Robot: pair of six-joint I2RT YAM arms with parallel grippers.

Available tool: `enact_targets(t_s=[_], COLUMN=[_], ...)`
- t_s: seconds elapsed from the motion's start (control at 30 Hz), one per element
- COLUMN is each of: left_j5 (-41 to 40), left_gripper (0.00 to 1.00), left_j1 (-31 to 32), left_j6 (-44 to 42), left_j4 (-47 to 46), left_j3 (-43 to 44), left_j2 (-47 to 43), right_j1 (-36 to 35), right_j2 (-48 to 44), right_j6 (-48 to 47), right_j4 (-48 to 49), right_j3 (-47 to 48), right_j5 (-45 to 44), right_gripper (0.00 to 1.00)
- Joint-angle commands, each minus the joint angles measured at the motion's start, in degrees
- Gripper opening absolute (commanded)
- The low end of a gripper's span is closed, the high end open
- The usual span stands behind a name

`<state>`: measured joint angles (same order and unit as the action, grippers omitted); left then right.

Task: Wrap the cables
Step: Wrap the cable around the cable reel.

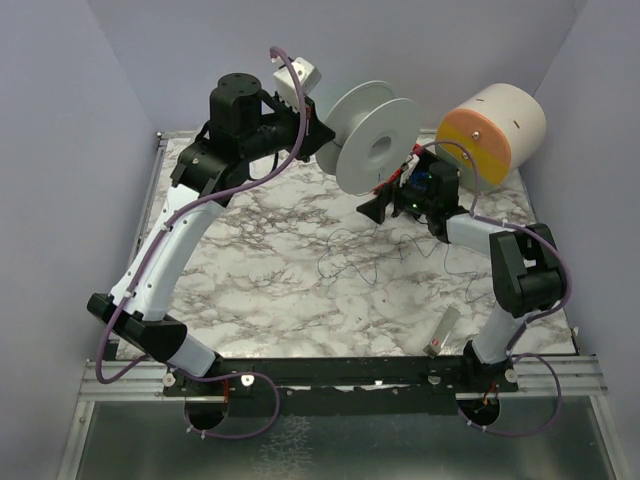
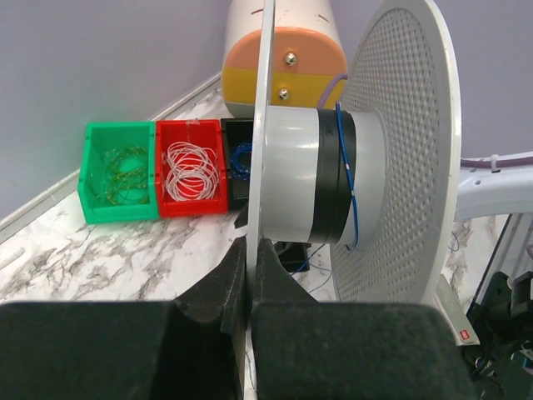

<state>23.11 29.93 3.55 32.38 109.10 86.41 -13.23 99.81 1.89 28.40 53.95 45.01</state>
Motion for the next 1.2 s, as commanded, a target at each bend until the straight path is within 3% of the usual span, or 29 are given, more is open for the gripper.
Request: enact_targets(t_s=[0.0,0.1,0.27,0.3,0.4,0.53,0.67,0.87,1.07,1.17], left_j5=[3.6,4.2,4.9,4.9,2.8,-3.1,-2.6,-2.9,-14.6,-20.2], left_gripper=[0.0,0.0,0.0,0.0,0.0,0.0,0.0,0.0,0.0,0.0], left_j1=[-0.8,-1.2,-1.7,-1.8,-2.1,-2.2,-2.2,-1.9,1.0,1.4], left_j6=[2.3,2.8,3.5,3.5,2.8,-1.5,-7.0,-11.7,-14.7,-13.5], left_j4=[-4.8,-5.4,-5.9,-6.0,-5.9,-3.4,-0.9,0.0,-0.1,-0.8], left_j3=[2.1,1.2,0.1,-0.3,-1.5,-2.8,-5.3,-10.6,-14.9,-15.8], left_j2=[-1.0,-1.2,-1.6,-1.8,-2.6,-3.7,-5.0,-7.1,-6.0,-4.5], right_j1=[-0.4,-0.4,-0.4,-0.4,0.0,3.6,9.2,11.0,11.1,11.0], right_j2=[2.9,4.3,4.4,3.8,1.3,-1.0,-2.6,-6.6,-8.6,-10.5], right_j6=[7.1,10.1,12.0,12.0,11.1,8.2,7.6,-4.1,-8.5,-5.4], right_j4=[5.5,7.5,8.4,8.8,7.1,-7.0,-20.1,-41.8,-58.4,-58.3], right_j3=[2.3,3.1,3.3,2.7,2.9,9.6,16.6,25.9,38.0,39.2], right_j5=[-1.1,-0.9,-4.2,-5.1,-7.3,-2.2,7.9,10.2,15.8,21.6], right_gripper=[0.91,0.72,0.09,0.02,0.01,0.01,0.0,0.01,0.0,0.01])
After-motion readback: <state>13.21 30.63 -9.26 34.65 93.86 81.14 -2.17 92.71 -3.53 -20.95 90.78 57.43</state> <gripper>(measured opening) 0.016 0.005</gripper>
